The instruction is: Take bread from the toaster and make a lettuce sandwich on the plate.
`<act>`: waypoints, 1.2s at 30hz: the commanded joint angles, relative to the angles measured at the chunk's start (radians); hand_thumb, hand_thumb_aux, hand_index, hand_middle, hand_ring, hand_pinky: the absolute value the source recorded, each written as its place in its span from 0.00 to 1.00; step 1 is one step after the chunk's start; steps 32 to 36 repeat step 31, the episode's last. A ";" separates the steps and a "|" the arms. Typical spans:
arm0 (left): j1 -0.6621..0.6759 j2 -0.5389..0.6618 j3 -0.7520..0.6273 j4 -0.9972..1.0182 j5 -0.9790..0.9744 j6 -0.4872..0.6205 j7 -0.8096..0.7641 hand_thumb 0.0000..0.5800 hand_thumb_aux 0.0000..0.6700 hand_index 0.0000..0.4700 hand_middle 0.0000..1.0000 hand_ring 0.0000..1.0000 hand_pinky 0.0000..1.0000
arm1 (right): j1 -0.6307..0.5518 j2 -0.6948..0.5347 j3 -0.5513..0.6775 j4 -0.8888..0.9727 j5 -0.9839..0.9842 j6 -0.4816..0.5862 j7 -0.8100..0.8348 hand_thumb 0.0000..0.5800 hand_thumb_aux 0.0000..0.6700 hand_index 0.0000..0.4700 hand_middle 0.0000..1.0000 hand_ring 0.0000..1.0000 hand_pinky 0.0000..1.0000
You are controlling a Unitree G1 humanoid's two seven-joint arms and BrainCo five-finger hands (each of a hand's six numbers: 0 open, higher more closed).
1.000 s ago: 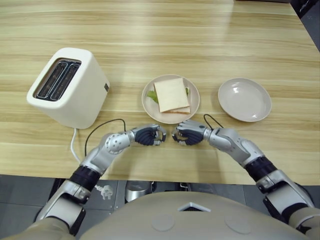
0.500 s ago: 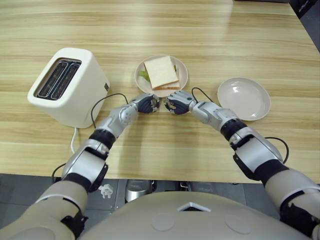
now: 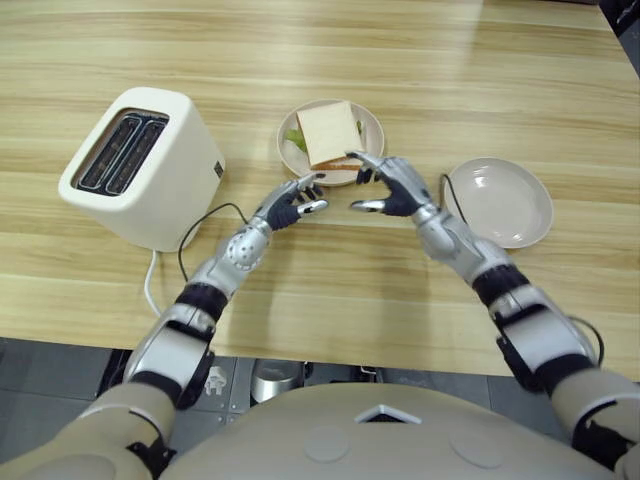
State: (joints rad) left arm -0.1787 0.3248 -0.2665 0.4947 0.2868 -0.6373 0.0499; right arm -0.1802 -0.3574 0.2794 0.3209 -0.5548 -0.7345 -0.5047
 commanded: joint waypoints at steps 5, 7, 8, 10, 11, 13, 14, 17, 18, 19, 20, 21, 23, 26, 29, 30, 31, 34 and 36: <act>0.188 -0.025 0.184 -0.281 -0.220 -0.106 0.001 0.00 0.00 0.00 0.00 0.00 0.00 | 0.213 0.078 -0.142 -0.364 -0.257 -0.043 -0.187 0.00 0.00 0.00 0.00 0.00 0.00; 0.147 -0.026 0.184 -0.229 -0.139 -0.088 0.011 0.00 0.00 0.00 0.00 0.00 0.00 | 0.202 0.094 -0.164 -0.362 -0.235 -0.028 -0.190 0.00 0.00 0.00 0.00 0.00 0.00; 0.133 -0.028 0.187 -0.222 -0.141 -0.102 0.003 0.00 0.00 0.00 0.00 0.00 0.00 | 0.206 0.097 -0.178 -0.357 -0.218 -0.021 -0.188 0.00 0.00 0.00 0.00 0.00 0.00; 0.113 -0.037 0.200 -0.192 -0.179 -0.103 -0.018 0.00 0.00 0.00 0.00 0.00 0.00 | 0.209 0.097 -0.208 -0.336 -0.154 -0.012 -0.173 0.00 0.00 0.00 0.00 0.00 0.00; 0.108 -0.044 0.209 -0.173 -0.205 -0.084 -0.028 0.00 0.00 0.00 0.00 0.00 0.00 | 0.202 0.098 -0.220 -0.319 -0.099 -0.007 -0.155 0.00 0.00 0.00 0.00 0.00 0.00; 0.111 -0.058 0.234 -0.159 -0.268 -0.056 -0.048 0.00 0.00 0.00 0.00 0.00 0.00 | 0.179 0.104 -0.239 -0.287 0.001 0.006 -0.113 0.00 0.00 0.00 0.00 0.00 0.00; 0.115 -0.062 0.244 -0.162 -0.288 -0.052 -0.056 0.00 0.00 0.00 0.00 0.00 0.00 | 0.167 0.106 -0.248 -0.266 0.055 0.013 -0.088 0.00 0.00 0.00 0.00 0.00 0.00; 0.127 -0.069 0.269 -0.187 -0.293 -0.056 -0.064 0.00 0.00 0.00 0.00 0.00 0.00 | 0.134 0.113 -0.274 -0.197 0.216 0.025 -0.007 0.00 0.00 0.00 0.00 0.00 0.00; 0.128 -0.071 0.272 -0.192 -0.289 -0.057 -0.065 0.00 0.00 0.00 0.00 0.00 0.00 | 0.124 0.115 -0.283 -0.179 0.257 0.029 0.019 0.00 0.00 0.00 0.00 0.00 0.00; 0.130 -0.074 0.274 -0.197 -0.285 -0.057 -0.066 0.00 0.00 0.00 0.00 0.00 0.00 | 0.115 0.118 -0.290 -0.163 0.298 0.036 0.045 0.00 0.00 0.00 0.00 0.00 0.00; 0.132 -0.077 0.276 -0.201 -0.282 -0.056 -0.067 0.00 0.00 0.00 0.00 0.00 0.00 | 0.106 0.121 -0.296 -0.148 0.334 0.040 0.070 0.00 0.00 0.00 0.00 0.00 0.00; 0.134 -0.081 0.277 -0.205 -0.278 -0.055 -0.068 0.00 0.00 0.00 0.00 0.00 0.00 | 0.098 0.123 -0.302 -0.137 0.362 0.041 0.091 0.00 0.00 0.00 0.00 0.00 0.00; 0.141 -0.090 0.278 -0.213 -0.270 -0.053 -0.070 0.00 0.00 0.00 0.00 0.00 0.00 | 0.087 0.128 -0.310 -0.120 0.392 0.039 0.127 0.00 0.00 0.00 0.00 0.00 0.00; 0.151 -0.098 0.276 -0.223 -0.245 -0.052 -0.068 0.00 0.00 0.00 0.00 0.00 0.00 | 0.075 0.132 -0.309 -0.105 0.394 0.026 0.165 0.00 0.00 0.00 0.00 0.00 0.00; 0.160 -0.109 0.280 -0.236 -0.227 -0.049 -0.064 0.00 0.00 0.00 0.00 0.00 0.00 | 0.076 0.137 -0.304 -0.108 0.361 0.010 0.187 0.00 0.00 0.00 0.00 0.00 0.00; 0.161 -0.113 0.280 -0.240 -0.222 -0.047 -0.063 0.00 0.00 0.00 0.00 0.00 0.00 | 0.077 0.138 -0.304 -0.108 0.347 0.004 0.190 0.00 0.00 0.00 0.00 0.00 0.00; 0.162 -0.116 0.279 -0.243 -0.218 -0.045 -0.062 0.00 0.00 0.00 0.00 0.00 0.00 | 0.079 0.138 -0.303 -0.109 0.331 -0.001 0.191 0.00 0.00 0.00 0.00 0.00 0.00; 0.162 -0.116 0.279 -0.243 -0.218 -0.045 -0.062 0.00 0.00 0.00 0.00 0.00 0.00 | 0.079 0.138 -0.303 -0.109 0.331 -0.001 0.191 0.00 0.00 0.00 0.00 0.00 0.00; 0.162 -0.116 0.279 -0.243 -0.218 -0.045 -0.062 0.00 0.00 0.00 0.00 0.00 0.00 | 0.079 0.138 -0.303 -0.109 0.331 -0.001 0.191 0.00 0.00 0.00 0.00 0.00 0.00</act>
